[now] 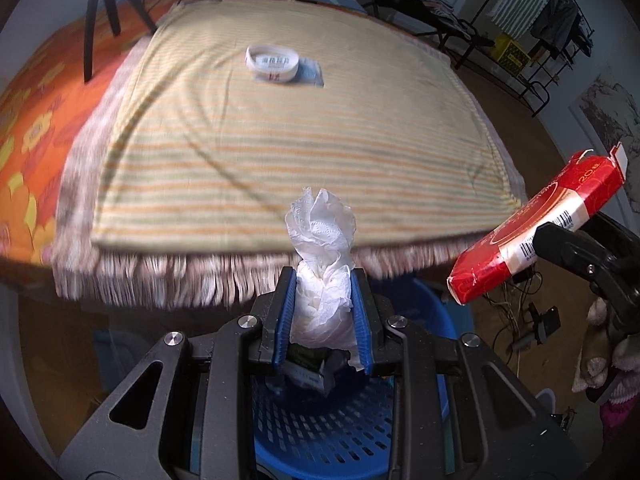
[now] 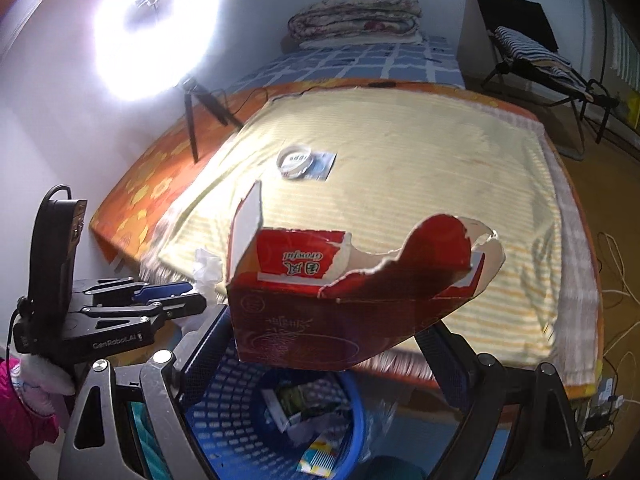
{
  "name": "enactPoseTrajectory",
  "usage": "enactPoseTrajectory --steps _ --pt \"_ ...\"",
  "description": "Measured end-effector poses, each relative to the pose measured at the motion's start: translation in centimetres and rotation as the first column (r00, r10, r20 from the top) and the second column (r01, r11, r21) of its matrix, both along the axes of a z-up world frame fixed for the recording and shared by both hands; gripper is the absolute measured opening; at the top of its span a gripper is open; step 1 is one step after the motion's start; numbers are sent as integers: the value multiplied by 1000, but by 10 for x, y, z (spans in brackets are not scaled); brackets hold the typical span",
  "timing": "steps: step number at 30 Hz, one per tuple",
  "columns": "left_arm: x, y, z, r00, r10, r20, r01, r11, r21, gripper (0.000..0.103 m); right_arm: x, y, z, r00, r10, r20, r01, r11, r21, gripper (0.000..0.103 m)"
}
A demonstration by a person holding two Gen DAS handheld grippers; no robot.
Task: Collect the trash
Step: 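Carry the tissue and red box down over the blue basket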
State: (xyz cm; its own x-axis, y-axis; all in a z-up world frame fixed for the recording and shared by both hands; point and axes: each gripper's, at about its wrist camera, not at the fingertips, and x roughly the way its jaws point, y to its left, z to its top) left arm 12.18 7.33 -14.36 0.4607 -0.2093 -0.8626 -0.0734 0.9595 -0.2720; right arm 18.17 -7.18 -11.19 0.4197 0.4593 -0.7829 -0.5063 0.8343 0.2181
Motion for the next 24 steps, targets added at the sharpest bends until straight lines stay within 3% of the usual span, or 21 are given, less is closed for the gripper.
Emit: enactPoseTrajectory --steps 24 --pt "-32 -12 -75 985 7 -174 -5 1000 14 27 -51 27 -83 985 84 -152 -99 991 -95 93"
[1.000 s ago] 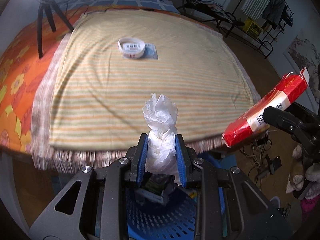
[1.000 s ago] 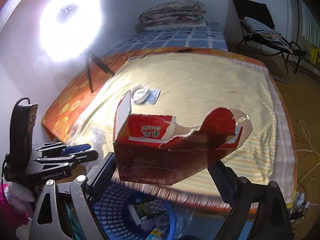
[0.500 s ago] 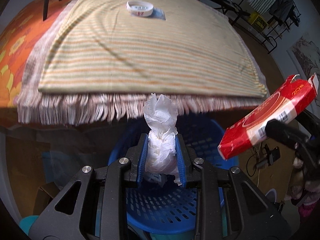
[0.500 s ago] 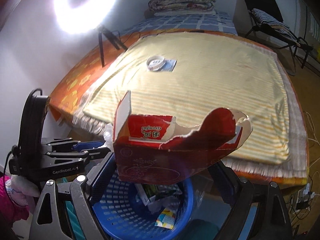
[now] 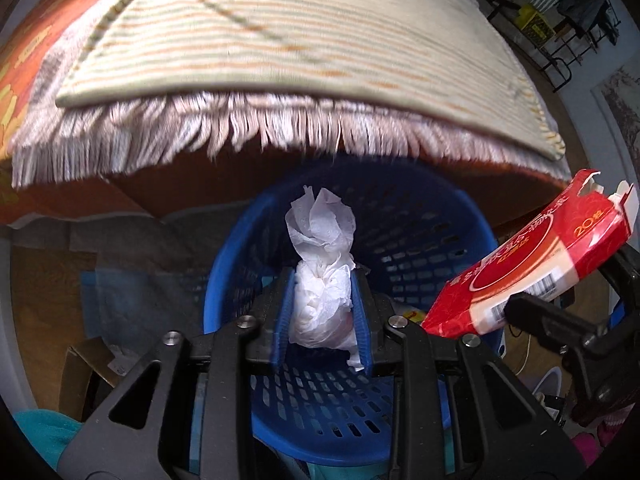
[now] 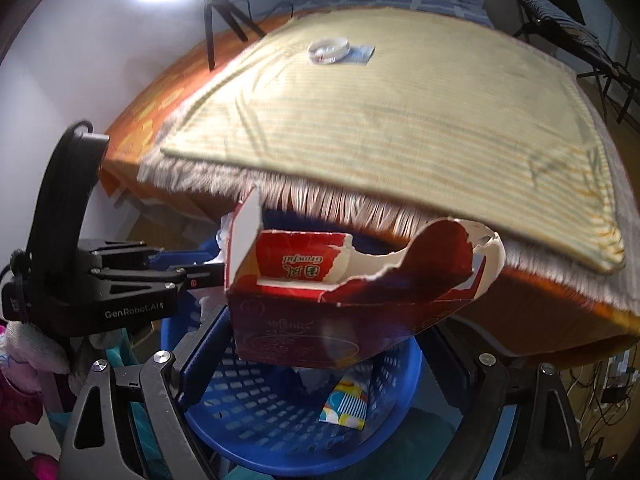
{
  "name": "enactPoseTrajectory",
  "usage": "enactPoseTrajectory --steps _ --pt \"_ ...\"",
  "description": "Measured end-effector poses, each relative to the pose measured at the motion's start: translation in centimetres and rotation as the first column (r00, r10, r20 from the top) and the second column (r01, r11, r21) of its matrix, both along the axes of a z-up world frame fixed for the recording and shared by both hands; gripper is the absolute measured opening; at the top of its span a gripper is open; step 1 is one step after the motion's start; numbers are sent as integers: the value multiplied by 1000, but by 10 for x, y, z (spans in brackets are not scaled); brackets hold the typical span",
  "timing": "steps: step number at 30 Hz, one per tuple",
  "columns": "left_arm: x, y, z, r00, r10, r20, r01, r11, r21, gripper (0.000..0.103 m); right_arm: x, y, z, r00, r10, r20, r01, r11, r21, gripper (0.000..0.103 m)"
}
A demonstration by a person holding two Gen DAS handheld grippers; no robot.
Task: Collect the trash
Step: 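Carry the tissue and red box down over the blue basket, then open both grippers to drop the tissue and red box into the basket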
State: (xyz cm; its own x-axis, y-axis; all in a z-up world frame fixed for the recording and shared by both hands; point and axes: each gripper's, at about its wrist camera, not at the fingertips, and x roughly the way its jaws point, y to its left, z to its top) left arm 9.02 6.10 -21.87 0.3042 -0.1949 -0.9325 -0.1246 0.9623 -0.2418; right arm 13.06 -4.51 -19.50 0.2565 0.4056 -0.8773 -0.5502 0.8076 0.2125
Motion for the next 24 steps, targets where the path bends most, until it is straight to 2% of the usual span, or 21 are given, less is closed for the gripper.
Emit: enactPoseTrajectory --steps 6,8,11,13,14,17,24 --pt "-5 -4 -15 999 -8 -36 9 1000 12 27 -3 4 -17 999 10 -36 -10 1000 -23 93" --pt "-6 -4 -18 999 -7 -47 8 1000 15 31 -2 3 -24 999 7 -51 -8 999 -35 93" --pt "-7 -3 -22 998 -2 -58 3 1000 22 43 -1 0 -31 997 -5 -75 2 999 -48 94" --pt "-7 -1 -25 998 4 -65 -2 1000 26 58 2 -2 -37 995 -17 -98 12 998 -54 94" --pt "-7 -1 -26 998 8 -65 -6 1000 29 60 3 -2 -40 994 -23 -108 17 998 -57 93" --pt "-6 0 -27 997 13 -70 -11 999 32 60 7 -5 -47 990 -42 -135 34 998 -61 93" --pt "-7 1 -34 996 11 -91 -7 999 41 65 6 -11 -50 989 -54 -138 45 997 -67 95"
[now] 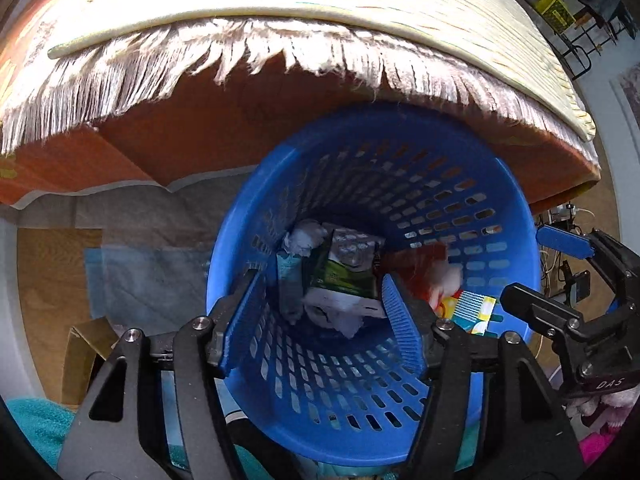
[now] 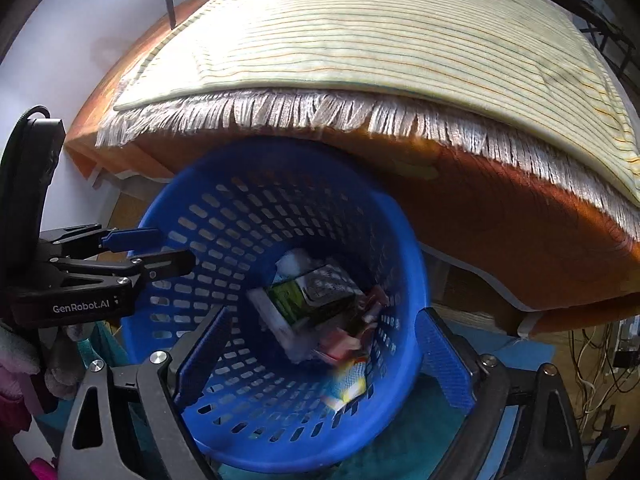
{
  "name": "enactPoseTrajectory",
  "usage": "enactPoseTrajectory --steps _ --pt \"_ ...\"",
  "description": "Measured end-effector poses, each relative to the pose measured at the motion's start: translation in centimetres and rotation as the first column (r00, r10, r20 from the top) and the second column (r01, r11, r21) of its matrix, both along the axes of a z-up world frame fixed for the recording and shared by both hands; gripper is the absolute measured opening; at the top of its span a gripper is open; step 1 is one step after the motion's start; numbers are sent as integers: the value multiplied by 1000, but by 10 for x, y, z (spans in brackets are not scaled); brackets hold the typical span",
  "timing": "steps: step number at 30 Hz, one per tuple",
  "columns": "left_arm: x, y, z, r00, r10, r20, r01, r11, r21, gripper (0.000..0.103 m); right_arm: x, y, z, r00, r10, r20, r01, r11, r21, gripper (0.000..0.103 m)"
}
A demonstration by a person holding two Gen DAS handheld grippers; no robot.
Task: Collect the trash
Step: 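Open both grippers to drop the tissue and red box into the basket, then move both tools back up toward the white band on the cloth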
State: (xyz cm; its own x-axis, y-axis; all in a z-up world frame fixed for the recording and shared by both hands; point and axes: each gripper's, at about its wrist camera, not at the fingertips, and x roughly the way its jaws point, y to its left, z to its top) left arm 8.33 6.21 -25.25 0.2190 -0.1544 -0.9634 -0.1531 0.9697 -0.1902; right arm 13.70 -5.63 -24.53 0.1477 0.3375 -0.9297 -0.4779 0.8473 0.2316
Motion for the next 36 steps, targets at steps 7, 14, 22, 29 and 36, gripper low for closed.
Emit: enactPoseTrajectory --steps 7,14,22,29,36 --pt "1 -1 0 1000 2 1 -2 1000 3 65 0 0 1 1000 -8 -7 8 1000 8 95" --pt "2 0 7 1000 6 6 -6 1000 -10 65 3 -8 9 1000 -21 4 20 999 28 95" --pt "4 3 20 1000 5 27 -5 1000 -14 65 6 -10 26 998 -28 49 25 999 48 95" --pt "10 10 39 997 15 72 -13 1000 -23 65 10 -9 52 990 -38 133 30 998 61 97" --pt "21 13 61 992 7 127 -4 1000 -23 65 15 -5 77 980 -36 197 22 997 72 97"
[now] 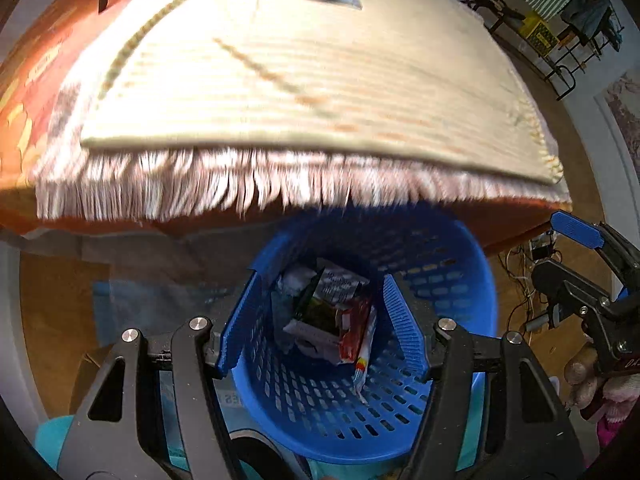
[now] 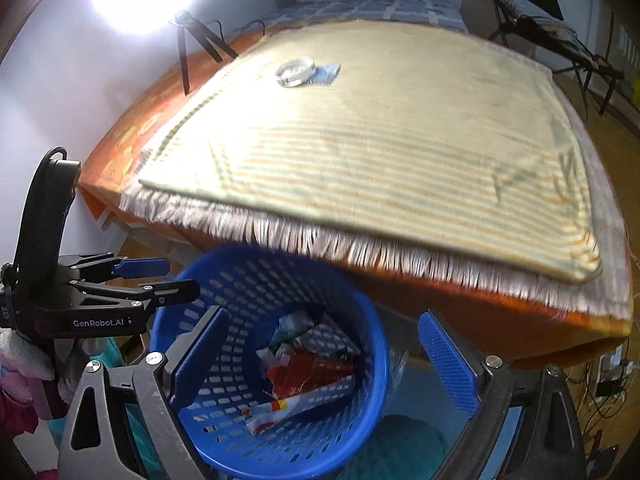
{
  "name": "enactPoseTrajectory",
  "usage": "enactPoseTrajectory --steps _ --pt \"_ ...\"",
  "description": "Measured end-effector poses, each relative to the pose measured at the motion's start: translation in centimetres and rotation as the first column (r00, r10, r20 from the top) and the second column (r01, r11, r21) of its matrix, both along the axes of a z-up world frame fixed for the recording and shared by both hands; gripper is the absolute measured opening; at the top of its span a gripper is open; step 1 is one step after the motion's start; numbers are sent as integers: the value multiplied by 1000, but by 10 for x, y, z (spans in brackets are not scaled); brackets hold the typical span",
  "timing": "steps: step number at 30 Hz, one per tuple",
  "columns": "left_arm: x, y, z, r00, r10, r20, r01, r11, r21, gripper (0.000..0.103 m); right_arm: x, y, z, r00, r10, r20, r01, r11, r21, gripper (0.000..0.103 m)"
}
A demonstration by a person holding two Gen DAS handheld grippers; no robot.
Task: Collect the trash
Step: 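Move both tools back up toward the white band on the cloth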
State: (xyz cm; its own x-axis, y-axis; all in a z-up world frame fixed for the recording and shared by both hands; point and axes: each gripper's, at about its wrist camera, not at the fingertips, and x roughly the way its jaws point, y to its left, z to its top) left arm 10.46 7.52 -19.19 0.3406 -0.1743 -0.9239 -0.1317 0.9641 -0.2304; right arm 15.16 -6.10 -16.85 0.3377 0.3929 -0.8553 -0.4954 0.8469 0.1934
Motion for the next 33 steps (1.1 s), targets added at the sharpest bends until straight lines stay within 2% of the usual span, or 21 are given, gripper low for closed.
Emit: enactPoseTrajectory --steps 7,14,20,25,30,33 --pt "17 7 24 998 3 58 -3 1000 4 65 8 1 19 998 3 70 -4 1000 9 97" --pt "51 23 43 994 28 108 -31 999 30 65 25 -1 36 991 2 134 -7 999 32 97" --pt "95 38 56 987 65 147 -72 996 44 65 57 -2 45 996 6 91 -12 998 65 97" --pt "136 54 59 983 99 152 -104 994 25 65 83 0 54 991 19 135 -29 997 76 97" --pt "174 61 54 985 95 145 -100 994 31 65 111 8 51 990 52 135 -63 995 81 97" --pt "197 64 48 987 90 133 -97 994 48 54 128 12 47 991 59 119 -71 992 104 97"
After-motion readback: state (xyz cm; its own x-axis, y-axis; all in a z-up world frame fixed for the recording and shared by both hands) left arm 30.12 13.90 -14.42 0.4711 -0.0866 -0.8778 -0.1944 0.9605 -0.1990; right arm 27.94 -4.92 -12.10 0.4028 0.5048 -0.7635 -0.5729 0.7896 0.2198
